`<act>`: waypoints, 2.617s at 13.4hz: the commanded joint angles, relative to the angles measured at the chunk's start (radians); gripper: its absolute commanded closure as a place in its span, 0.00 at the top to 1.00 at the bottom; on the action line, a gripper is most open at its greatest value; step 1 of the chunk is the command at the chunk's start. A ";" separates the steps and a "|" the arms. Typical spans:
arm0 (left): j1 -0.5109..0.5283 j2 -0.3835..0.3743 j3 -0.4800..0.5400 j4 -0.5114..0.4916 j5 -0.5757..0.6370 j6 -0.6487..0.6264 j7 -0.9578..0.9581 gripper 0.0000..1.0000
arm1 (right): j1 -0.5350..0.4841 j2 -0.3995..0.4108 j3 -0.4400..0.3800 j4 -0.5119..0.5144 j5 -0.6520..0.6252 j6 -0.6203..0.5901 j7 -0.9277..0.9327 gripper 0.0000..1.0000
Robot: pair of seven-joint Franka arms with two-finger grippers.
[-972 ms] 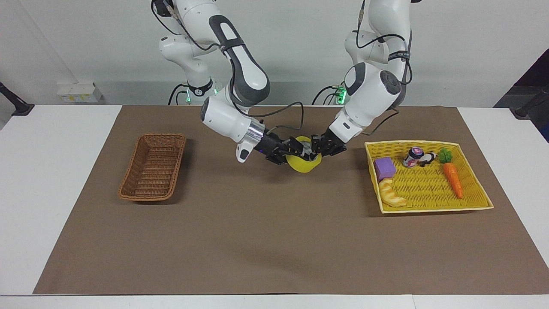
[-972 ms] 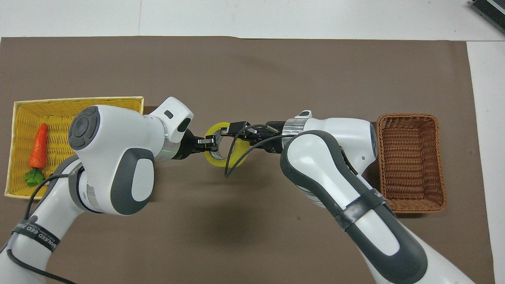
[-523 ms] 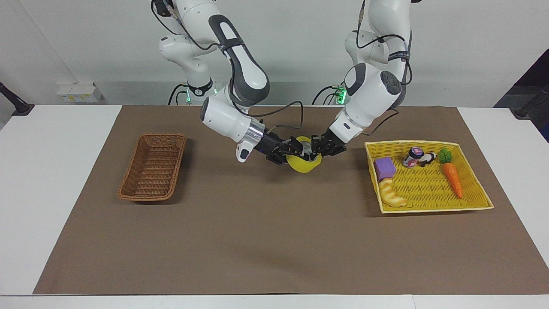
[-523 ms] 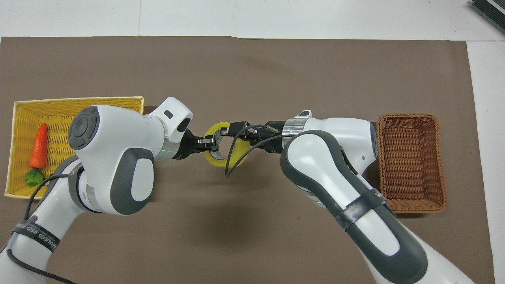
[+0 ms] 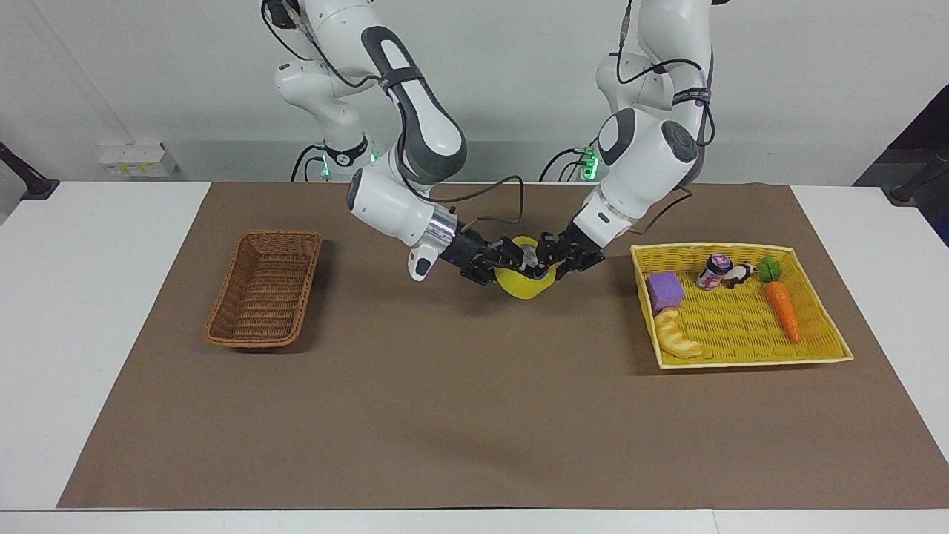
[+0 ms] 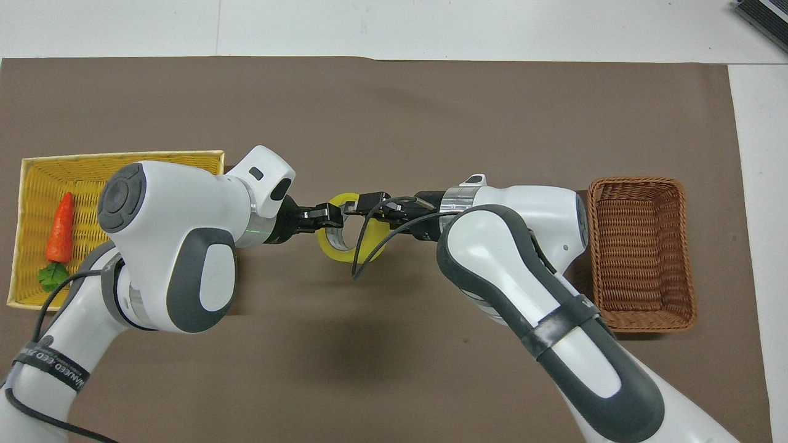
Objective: Move tape to another basket
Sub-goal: 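Carry the tape with the right gripper while the left gripper withdraws, then lower the tape into the brown wicker basket with the right gripper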
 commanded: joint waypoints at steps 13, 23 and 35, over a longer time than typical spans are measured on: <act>0.219 -0.076 0.020 0.171 0.425 -0.204 0.108 1.00 | -0.089 -0.022 -0.010 0.070 -0.432 -0.025 0.229 0.00; 0.423 -0.074 0.026 0.591 0.539 -0.744 0.386 1.00 | -0.266 -0.073 -0.015 0.138 -0.950 -0.211 0.308 0.00; 0.442 -0.197 0.023 0.498 0.537 -0.858 0.376 1.00 | -0.442 -0.238 -0.015 0.236 -1.371 -0.684 0.291 0.00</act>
